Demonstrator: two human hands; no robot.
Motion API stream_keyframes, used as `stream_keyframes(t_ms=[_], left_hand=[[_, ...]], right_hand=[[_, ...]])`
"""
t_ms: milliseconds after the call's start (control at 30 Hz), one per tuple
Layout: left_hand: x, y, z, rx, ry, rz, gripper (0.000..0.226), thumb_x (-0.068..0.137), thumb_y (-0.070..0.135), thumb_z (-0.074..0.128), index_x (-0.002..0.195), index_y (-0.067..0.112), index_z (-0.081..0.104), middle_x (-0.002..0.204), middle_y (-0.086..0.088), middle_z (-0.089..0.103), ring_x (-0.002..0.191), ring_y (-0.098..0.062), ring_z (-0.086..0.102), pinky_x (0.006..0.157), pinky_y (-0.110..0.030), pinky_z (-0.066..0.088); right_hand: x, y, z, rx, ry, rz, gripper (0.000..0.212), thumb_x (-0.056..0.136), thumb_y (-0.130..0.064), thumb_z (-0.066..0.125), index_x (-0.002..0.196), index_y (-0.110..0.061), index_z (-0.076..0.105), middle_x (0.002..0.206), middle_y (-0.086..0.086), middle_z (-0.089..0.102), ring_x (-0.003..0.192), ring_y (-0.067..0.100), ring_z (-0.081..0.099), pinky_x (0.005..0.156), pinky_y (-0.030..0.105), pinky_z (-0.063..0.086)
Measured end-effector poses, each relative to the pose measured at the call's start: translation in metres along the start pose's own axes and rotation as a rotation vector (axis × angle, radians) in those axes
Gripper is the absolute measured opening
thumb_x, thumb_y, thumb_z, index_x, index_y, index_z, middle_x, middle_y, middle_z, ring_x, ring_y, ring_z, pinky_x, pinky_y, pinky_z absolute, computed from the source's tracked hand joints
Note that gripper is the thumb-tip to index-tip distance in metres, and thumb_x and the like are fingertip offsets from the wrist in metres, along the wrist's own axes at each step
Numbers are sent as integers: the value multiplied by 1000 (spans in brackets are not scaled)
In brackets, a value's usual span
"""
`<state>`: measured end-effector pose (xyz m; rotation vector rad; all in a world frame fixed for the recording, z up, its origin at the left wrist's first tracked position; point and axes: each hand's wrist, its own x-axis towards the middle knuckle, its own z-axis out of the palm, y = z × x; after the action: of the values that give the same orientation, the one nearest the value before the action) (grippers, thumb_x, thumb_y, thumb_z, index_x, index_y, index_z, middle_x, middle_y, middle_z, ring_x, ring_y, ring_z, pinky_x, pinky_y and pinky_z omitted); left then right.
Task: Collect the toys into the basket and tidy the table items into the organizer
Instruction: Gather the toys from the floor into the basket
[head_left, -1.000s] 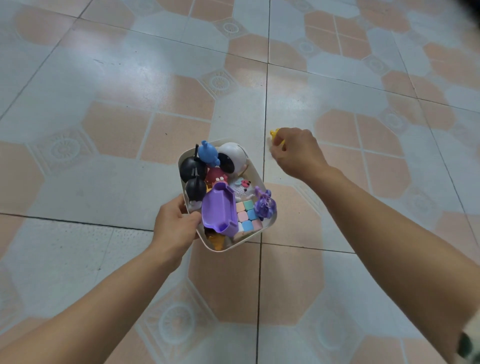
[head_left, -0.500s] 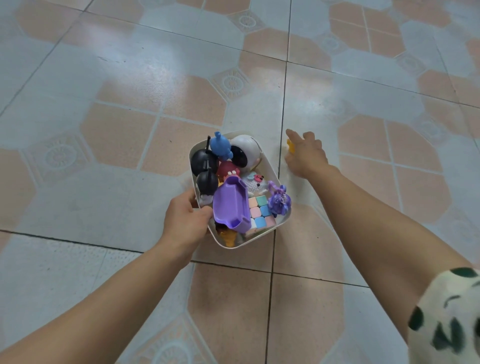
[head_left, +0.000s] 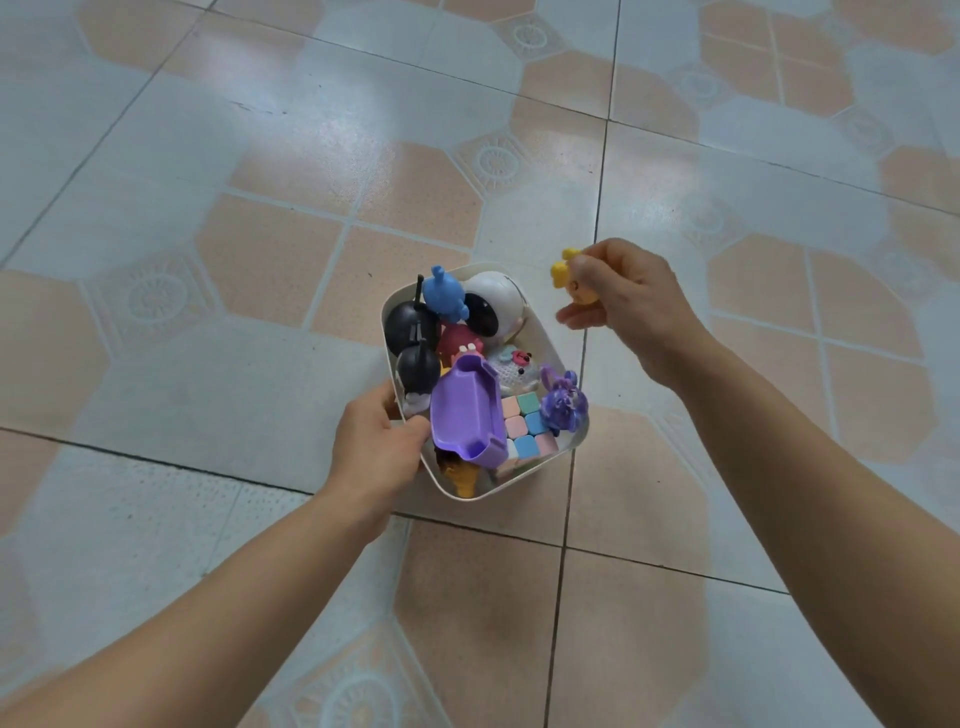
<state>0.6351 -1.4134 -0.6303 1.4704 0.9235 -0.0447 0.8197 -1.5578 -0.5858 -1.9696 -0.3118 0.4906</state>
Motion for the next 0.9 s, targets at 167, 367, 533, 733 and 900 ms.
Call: stream_keyframes(t_ms=[167,367,533,733,900], left_hand=[[-4,-6,-7,-8,23,17,17,88,11,66,100,23,70,95,-11,73,93,-38,67,78,-56,58],[-18,-13,-19,-35,15,29,18,89,9,64,101,21,70,94,-13,73,89,-36,69,77,-52,60],[-34,-14,-34,-81,7,53,20,88,5,63,97,21,70,94,-13,72,84,-30,70,65,-40,61],[-54,-5,-63,-145,11,93,18,88,11,67,91,29,68,90,1,72,83,-16,68,52,-20,53],[-64,6,-95,-177,29,117,14,86,16,68,91,29,68,92,1,72,84,-16,68,52,-20,53]], right_hand=[[-35,-19,23,-375,-199,-138,27,89,-43,59,100,-18,63,91,-1,66,75,13,66,65,31,55],[-55,-20,50,-651,-233,-264,35,82,-45,67,105,-22,55,99,-3,61,89,17,56,73,34,48],[-68,-30,64,-833,-158,-418,38,82,-45,66,108,-20,54,101,-1,59,92,18,47,81,33,37],[-82,-58,71,-709,-187,-406,47,80,-48,67,116,-22,53,110,-3,56,94,15,53,79,30,46],[-88,-87,77,-627,-95,-415,37,90,-48,55,116,-21,54,106,-8,54,90,8,54,66,14,40]])
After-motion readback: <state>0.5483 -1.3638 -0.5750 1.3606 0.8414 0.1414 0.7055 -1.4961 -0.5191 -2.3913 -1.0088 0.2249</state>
